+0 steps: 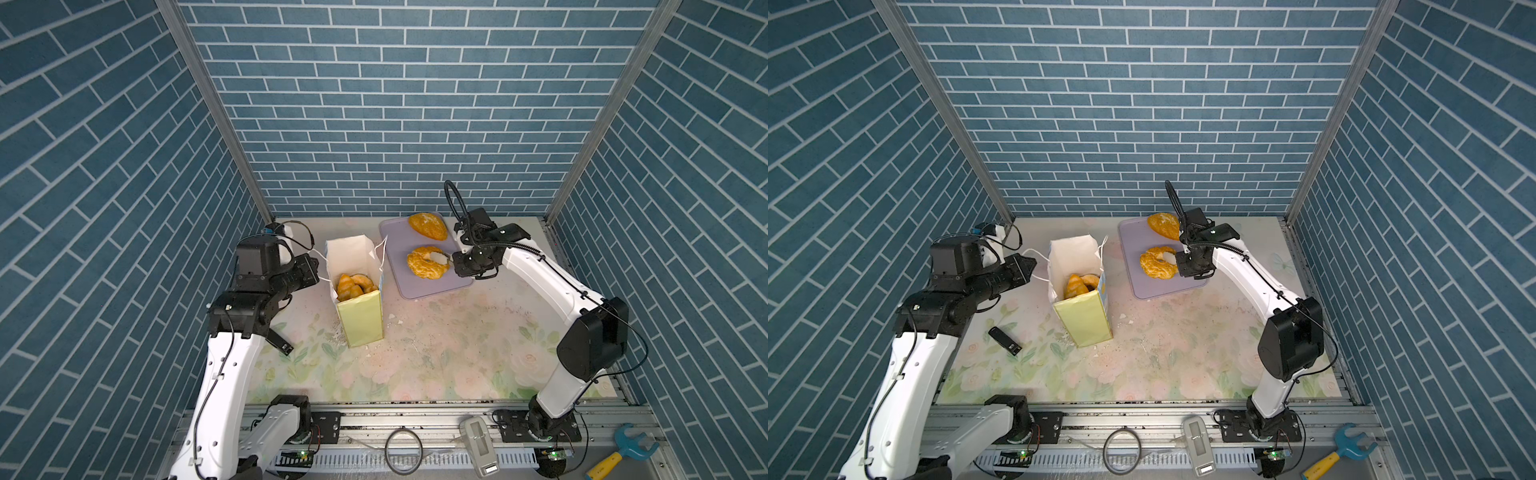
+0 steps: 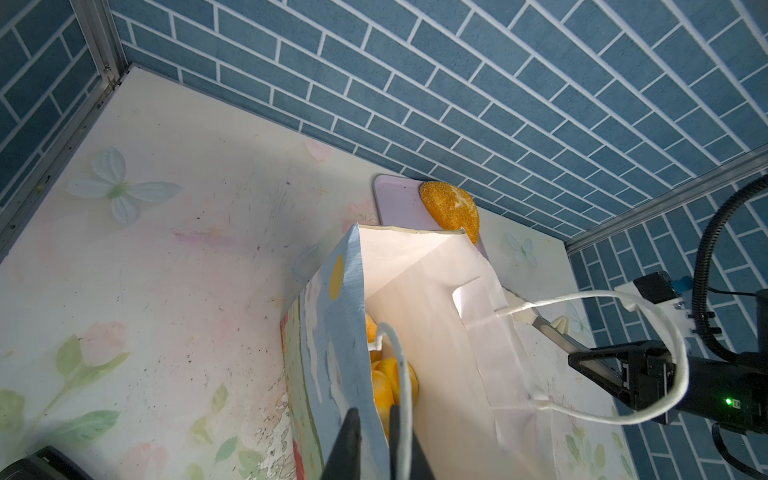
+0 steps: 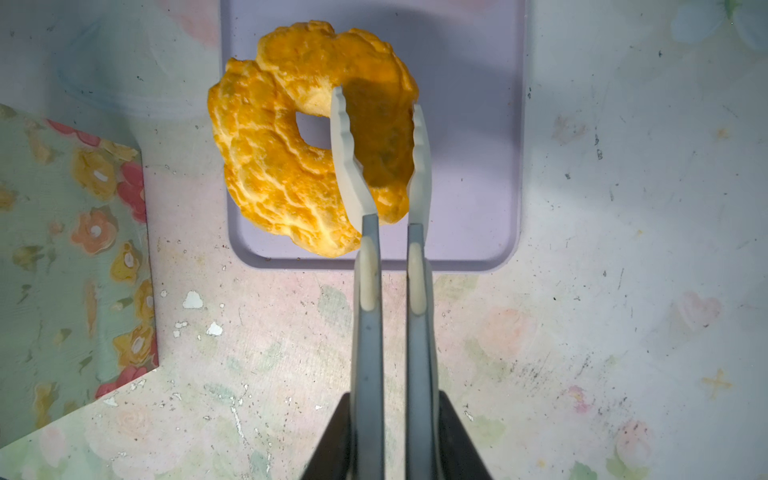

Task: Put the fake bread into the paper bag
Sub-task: 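Carry the ring donut toward the bag with the right tongs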

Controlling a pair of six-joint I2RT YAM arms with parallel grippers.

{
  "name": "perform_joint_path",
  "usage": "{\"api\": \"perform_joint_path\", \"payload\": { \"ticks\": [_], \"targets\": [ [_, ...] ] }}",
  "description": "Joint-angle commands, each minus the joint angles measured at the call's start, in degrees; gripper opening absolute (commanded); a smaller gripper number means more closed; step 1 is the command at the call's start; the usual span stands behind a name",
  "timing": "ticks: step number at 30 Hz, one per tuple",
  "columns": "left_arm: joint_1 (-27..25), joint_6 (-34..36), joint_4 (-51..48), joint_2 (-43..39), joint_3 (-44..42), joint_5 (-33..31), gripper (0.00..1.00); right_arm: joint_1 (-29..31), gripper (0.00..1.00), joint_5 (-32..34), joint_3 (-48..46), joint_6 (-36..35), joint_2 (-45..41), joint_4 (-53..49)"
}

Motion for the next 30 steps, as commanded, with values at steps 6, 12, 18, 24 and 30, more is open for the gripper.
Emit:
{"api": "perform_joint_path", "payload": {
  "ticks": [6, 12, 18, 24, 30],
  "targets": [
    [-0.29, -0.36, -1.02, -0.42, -0.73, 0.14, 0.16, 1.99, 0.19, 2.6, 5.09, -1.49, -8.99, 1.33],
    [-0.38, -0.7, -1.2, -1.18, -0.68, -0.1, 0.16, 6.66, 0.19, 6.41, 15.59, -5.32, -11.13, -2.08],
    [-0.38, -1.21, -1.32, -2.03, -0.93, -0.12, 0.16, 14.57, 0.19, 8.36, 24.64, -12.22, -10.51, -0.61],
    [-0.38, -1.81, -1.36, -3.28, -1.37, -0.95, 0.16, 21.75, 0.19, 9.88, 31.19, -17.92, -7.53, -0.87],
    [-0.38, -2.0, -1.72, -3.94, -1.57, -1.01, 0.16, 29.79, 0.19, 17.07, 34.27, -24.18, -4.02, -3.24]
  ]
}}
